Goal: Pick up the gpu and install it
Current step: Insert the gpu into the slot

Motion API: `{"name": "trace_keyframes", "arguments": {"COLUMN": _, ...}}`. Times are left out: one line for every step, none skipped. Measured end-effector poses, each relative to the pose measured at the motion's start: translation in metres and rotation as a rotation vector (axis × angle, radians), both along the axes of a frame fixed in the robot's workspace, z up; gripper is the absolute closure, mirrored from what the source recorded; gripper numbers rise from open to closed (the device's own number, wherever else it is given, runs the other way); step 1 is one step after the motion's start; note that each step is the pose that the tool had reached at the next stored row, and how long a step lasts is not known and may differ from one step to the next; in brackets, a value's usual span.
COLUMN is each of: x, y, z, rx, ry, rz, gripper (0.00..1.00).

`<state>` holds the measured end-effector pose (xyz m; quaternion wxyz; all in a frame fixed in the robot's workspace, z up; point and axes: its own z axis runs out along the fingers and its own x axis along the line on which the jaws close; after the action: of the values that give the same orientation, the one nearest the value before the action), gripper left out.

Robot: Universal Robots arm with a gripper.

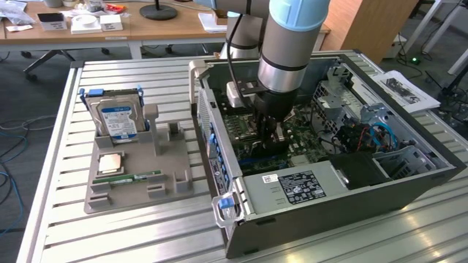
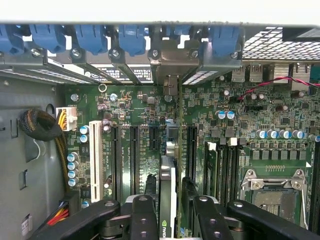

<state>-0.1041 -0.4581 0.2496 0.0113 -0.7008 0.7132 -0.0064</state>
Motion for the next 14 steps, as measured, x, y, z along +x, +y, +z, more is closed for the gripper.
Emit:
{"name": "trace_keyframes", "arguments": {"x": 0.0000, "y": 0.0000, "z": 0.0000, "rx": 0.0000, "ry": -0.0001, "rz": 0.000, "gripper": 0.66}}
{"name": "trace_keyframes", "arguments": {"x": 0.0000, "y": 0.0000, "z": 0.0000, "rx": 0.0001, "ry": 0.0000, "rz": 0.000, "gripper": 0.66}}
{"name": "trace_keyframes", "arguments": {"x": 0.0000, "y": 0.0000, "z": 0.0000, "rx": 0.0001, "ry": -0.0001, "rz": 0.000, "gripper": 0.67}}
{"name": "trace_keyframes", "arguments": {"x": 0.0000, "y": 0.0000, "z": 0.0000, "rx": 0.0001, "ry": 0.0000, "rz": 0.000, "gripper": 0.73}}
{"name": "trace_keyframes", "arguments": {"x": 0.0000, "y": 0.0000, "z": 0.0000, "rx": 0.0001, "ry": 0.0000, "rz": 0.000, "gripper": 0.73}}
{"name": "trace_keyframes", "arguments": {"x": 0.0000, "y": 0.0000, "z": 0.0000, "rx": 0.0001, "ry": -0.0001, "rz": 0.000, "gripper": 0.74}}
{"name": "trace_keyframes", "arguments": {"x": 0.0000, "y": 0.0000, "z": 0.0000, "rx": 0.0000, "ry": 0.0000, "rz": 0.000, "gripper": 0.74}}
{"name": "trace_keyframes", "arguments": {"x": 0.0000, "y": 0.0000, "z": 0.0000, "rx": 0.0001, "ry": 0.0000, "rz": 0.000, "gripper": 0.74}}
{"name": "trace_keyframes", "arguments": {"x": 0.0000, "y": 0.0000, "z": 0.0000, "rx": 0.0000, "ry": 0.0000, "rz": 0.000, "gripper": 0.74}}
{"name": "trace_keyframes", "arguments": {"x": 0.0000, "y": 0.0000, "z": 0.0000, "rx": 0.0001, "ry": 0.0000, "rz": 0.000, "gripper": 0.74}}
{"name": "trace_keyframes", "arguments": {"x": 0.0000, "y": 0.0000, "z": 0.0000, "rx": 0.0000, "ry": 0.0000, "rz": 0.000, "gripper": 0.74}}
{"name": "trace_keyframes", "arguments": {"x": 0.0000, "y": 0.0000, "z": 0.0000, "rx": -0.0001, "ry": 0.0000, "rz": 0.000, "gripper": 0.74}}
{"name": "trace_keyframes", "arguments": {"x": 0.0000, "y": 0.0000, "z": -0.0001, "rx": -0.0002, "ry": 0.0001, "rz": 0.000, "gripper": 0.74}}
{"name": "trace_keyframes", "arguments": {"x": 0.0000, "y": 0.0000, "z": -0.0001, "rx": -0.0002, "ry": 0.0001, "rz": 0.000, "gripper": 0.74}}
